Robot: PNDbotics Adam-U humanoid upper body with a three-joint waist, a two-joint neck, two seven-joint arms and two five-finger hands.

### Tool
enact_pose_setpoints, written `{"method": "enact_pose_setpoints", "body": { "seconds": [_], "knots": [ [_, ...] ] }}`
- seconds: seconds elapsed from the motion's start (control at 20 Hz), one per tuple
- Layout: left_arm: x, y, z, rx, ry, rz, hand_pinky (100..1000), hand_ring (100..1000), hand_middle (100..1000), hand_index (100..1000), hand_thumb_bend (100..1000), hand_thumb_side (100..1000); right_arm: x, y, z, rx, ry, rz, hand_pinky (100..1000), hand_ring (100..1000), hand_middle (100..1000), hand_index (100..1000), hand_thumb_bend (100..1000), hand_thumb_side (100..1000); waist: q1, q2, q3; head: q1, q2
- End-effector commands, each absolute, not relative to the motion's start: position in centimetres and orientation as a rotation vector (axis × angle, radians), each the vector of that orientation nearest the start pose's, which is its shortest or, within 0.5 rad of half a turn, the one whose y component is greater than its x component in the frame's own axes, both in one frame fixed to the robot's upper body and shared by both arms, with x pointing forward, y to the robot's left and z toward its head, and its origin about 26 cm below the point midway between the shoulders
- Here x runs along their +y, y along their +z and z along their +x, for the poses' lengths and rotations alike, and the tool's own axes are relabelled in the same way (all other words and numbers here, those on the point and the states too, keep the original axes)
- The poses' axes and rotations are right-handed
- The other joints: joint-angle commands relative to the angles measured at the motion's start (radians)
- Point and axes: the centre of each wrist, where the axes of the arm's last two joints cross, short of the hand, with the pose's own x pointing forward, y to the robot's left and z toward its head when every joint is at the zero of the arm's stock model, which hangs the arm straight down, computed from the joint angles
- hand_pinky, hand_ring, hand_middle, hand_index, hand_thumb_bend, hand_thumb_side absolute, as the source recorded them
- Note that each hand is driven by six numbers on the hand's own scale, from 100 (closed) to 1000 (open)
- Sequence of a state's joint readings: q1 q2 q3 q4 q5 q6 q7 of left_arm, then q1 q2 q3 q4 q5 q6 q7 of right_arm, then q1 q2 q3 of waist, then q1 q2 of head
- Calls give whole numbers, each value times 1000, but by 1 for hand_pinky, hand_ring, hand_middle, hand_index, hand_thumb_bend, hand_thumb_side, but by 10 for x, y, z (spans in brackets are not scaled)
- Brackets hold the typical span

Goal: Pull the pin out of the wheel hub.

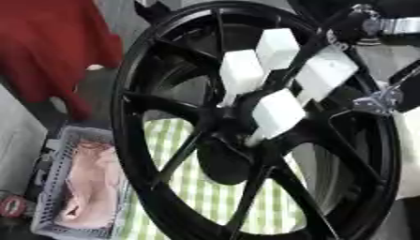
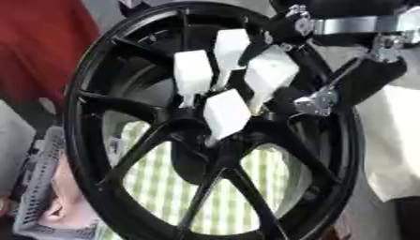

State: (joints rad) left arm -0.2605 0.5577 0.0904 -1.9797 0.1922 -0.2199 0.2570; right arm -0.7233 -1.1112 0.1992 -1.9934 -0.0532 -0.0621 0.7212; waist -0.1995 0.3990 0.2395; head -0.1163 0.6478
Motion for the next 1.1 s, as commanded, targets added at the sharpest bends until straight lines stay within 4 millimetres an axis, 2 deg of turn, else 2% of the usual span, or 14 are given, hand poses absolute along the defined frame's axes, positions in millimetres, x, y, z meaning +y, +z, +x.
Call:
{"method": "enact_pose_setpoints", "body": {
  "seconds": [0.05,0.35,0.55,0.8,1.1],
  "knots": [
    [323,232,289,-2519,-181,330,906,929,842,866,265,611,-286,395,271,2392,-2608,706,337,317,187,269,100,100,7,-31,-5,6,-8],
    [325,230,288,-2512,-178,349,906,928,841,867,265,611,-306,415,257,2593,-2411,756,325,317,187,266,100,100,12,-33,-31,25,-8],
    [328,228,286,-2507,-159,374,906,928,841,868,263,610,-335,416,248,2785,-2230,1003,335,322,194,273,100,100,27,-28,-66,49,-8],
    [332,225,285,-2506,-130,406,905,928,841,868,263,608,-383,386,248,3023,-1923,1484,341,328,200,276,100,100,57,-17,-112,78,-12],
    [333,222,284,-2506,-111,420,905,929,841,868,261,607,-444,340,243,3179,-1438,1914,342,333,203,276,100,100,87,-12,-155,103,-12]
  ]
}}
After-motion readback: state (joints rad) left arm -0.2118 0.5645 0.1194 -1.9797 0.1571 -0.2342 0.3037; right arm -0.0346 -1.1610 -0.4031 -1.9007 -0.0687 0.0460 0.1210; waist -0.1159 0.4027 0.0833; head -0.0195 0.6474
